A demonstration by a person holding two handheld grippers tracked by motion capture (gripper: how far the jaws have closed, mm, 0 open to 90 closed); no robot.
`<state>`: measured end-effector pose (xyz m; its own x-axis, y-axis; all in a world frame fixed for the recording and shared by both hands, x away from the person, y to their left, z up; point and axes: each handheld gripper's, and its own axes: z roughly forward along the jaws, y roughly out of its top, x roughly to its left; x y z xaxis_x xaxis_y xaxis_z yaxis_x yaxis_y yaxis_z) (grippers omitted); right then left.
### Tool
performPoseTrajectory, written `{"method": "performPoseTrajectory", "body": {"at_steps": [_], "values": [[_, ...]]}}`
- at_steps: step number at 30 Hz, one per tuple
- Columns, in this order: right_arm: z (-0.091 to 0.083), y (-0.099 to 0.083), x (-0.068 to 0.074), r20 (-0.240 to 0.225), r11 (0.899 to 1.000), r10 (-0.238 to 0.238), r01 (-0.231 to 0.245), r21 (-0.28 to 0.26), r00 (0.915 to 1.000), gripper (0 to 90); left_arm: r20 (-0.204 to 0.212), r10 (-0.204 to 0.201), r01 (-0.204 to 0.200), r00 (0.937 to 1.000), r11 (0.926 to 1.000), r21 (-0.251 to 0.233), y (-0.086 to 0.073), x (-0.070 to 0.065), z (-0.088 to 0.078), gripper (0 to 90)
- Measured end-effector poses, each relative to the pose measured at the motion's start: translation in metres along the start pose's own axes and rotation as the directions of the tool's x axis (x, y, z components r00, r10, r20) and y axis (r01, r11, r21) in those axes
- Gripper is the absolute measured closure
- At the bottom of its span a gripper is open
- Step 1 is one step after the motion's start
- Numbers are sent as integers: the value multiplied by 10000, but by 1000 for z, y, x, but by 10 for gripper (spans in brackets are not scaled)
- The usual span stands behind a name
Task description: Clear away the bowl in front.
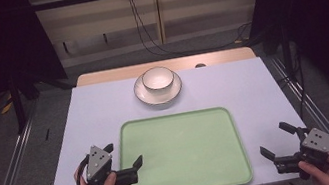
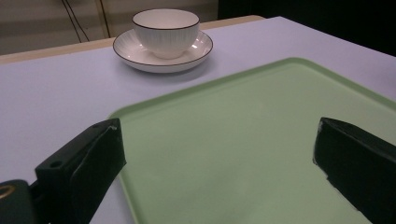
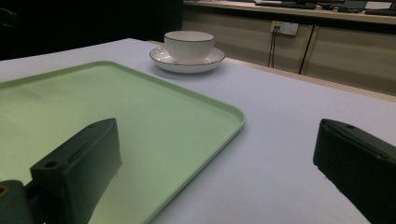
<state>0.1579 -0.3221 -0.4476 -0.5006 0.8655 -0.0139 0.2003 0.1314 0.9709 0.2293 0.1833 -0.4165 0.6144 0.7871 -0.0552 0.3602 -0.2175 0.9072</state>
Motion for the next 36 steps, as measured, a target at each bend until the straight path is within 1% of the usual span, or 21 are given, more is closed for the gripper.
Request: {"method": "performPoseTrajectory", "body": {"at_steps": [1, 2, 4, 5, 7, 10, 12, 14, 15, 16, 17, 21, 22, 23, 27, 28, 29, 30, 33, 34, 36], "values": [[0, 0, 0, -15, 10000, -24, 24, 3, 10000, 3, -63, 22, -22, 10000, 10000, 44, 2, 1, 1, 22], [0, 0, 0, -15, 10000, -10, 10, 16, 10000, 3, 74, -121, 121, 9999, 9999, -26, 3, 3, 2, 24], [0, 0, 0, -87, 10000, -68, 68, -2, 9999, 3, -155, -334, 330, 9993, 9992, -240, 5, 5, 5, 31], [0, 0, 0, -19, 10000, -20, 20, -2, 10000, 3, -309, -317, 311, 9990, 9993, -209, 7, 5, 6, 37], [0, 0, 0, 4, 10000, -53, 53, -6, 10000, 3, -222, -421, 416, 9989, 9988, -245, 10, 8, 10, 37], [0, 0, 0, -37, 10000, -34, 34, 0, 10000, 3, -246, -445, 439, 9987, 9987, -240, 15, 11, 15, 36], [0, 0, 0, -67, 10000, -66, 66, 29, 10000, 3, -345, -558, 549, 9978, 9981, -288, 20, 14, 17, 35], [0, 0, 0, -84, 10000, -70, 70, -12, 9999, 3, -257, -722, 712, 9971, 9967, -378, 24, 18, 18, 34], [1, 0, 0, -89, 10000, -64, 64, -26, 9999, 3, -257, -722, 712, 9971, 9967, -378, 24, 18, 18, 33], [1, 0, 0, -65, 10000, -38, 38, -16, 10000, 3, -475, -475, 460, 9977, 9984, -337, 28, 18, 21, 41], [0, 0, 0, -131, 10000, -66, 66, -20, 9999, 3, -376, -332, 325, 9987, 9993, -172, 29, 18, 23, 38], [0, 0, 0, -169, 10000, -48, 47, -23, 9998, 3, -253, -202, 197, 9995, 9996, -203, 31, 15, 31, 36], [0, 0, 0, -123, 10000, -40, 40, -15, 9999, 3, -71, -162, 161, 9998, 9997, -173, 32, 13, 36, 32], [0, 0, 0, -103, 10000, -27, 27, 15, 9999, 3, -61, -143, 142, 9999, 9998, -141, 33, 12, 38, 34], [0, 0, 0, -140, 10000, -82, 82, -3, 9999, 2, 102, -291, 293, 9995, 9994, -205, 38, 14, 46, 34], [0, 0, 0, -169, 9999, -102, 103, 5, 9998, 3, 321, -411, 417, 9986, 9990, -179, 42, 16, 51, 32], [-1, -1, 0, -238, 9999, -129, 130, 27, 9996, 2, 211, -285, 288, 9994, 9995, -152, 43, 17, 53, 32], [-1, -1, 0, -216, 9999, -120, 120, -5, 9997, 2, 122, -317, 319, 9994, 9993, -204, 45, 18, 55, 34], [-1, -1, 0, -165, 10000, -74, 74, -14, 9998, 2, 197, -337, 342, 9992, 9991, -231, 48, 22, 58, 32], [-1, -1, 0, -81, 10000, -23, 22, -68, 10000, 2, 79, -441, 442, 9990, 9989, -180, 50, 26, 62, 34], [-1, -1, -1, -144, 10000, -24, 24, -53, 9999, 2, 148, -498, 500, 9986, 9987, -121, 52, 30, 66, 36]]}}
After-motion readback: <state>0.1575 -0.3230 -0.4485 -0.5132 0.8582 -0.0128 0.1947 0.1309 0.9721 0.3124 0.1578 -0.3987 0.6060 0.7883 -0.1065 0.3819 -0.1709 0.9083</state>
